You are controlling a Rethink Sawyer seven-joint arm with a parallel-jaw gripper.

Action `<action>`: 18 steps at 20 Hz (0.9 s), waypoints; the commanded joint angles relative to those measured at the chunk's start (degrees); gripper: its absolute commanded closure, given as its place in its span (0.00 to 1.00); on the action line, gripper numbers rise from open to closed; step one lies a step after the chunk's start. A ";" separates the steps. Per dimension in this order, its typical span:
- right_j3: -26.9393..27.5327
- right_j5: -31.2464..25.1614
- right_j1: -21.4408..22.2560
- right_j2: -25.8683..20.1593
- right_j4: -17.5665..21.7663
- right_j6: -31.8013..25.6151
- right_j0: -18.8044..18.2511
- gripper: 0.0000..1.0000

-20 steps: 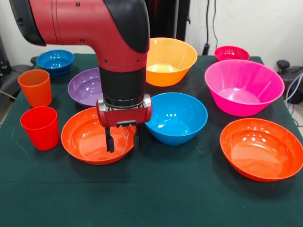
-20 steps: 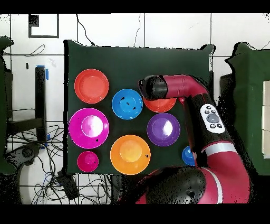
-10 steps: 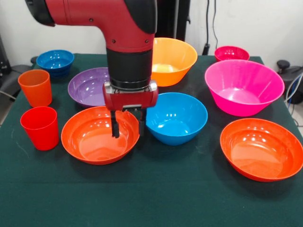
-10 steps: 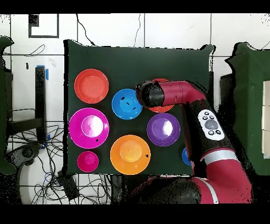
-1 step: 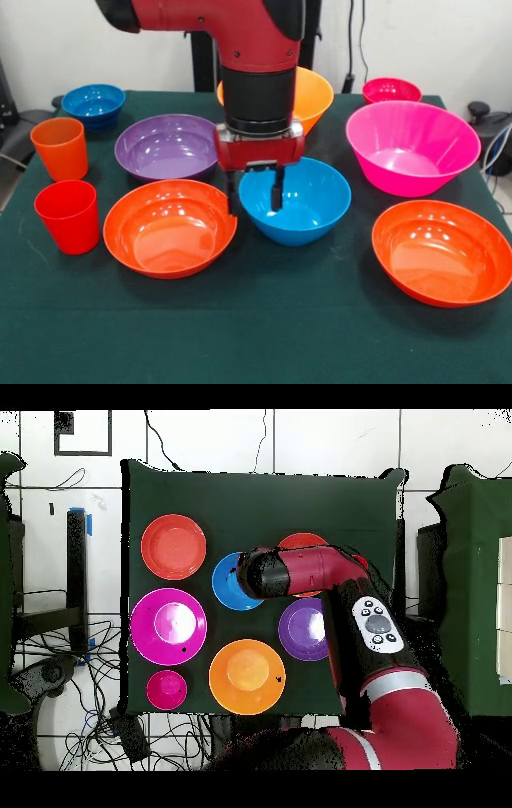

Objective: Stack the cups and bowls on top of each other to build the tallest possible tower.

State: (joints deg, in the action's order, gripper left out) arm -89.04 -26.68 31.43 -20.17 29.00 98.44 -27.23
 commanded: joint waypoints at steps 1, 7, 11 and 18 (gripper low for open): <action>-6.31 5.40 -2.64 2.03 -2.25 12.19 3.22 0.00; -7.30 9.06 -4.89 2.83 -3.92 14.81 5.11 0.00; -7.43 12.55 -7.31 3.12 -5.49 16.47 6.48 0.00; -7.25 14.12 -8.26 3.51 -7.12 17.87 7.79 0.00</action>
State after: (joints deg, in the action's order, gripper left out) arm -93.67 -15.91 26.88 -17.31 24.17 106.16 -21.28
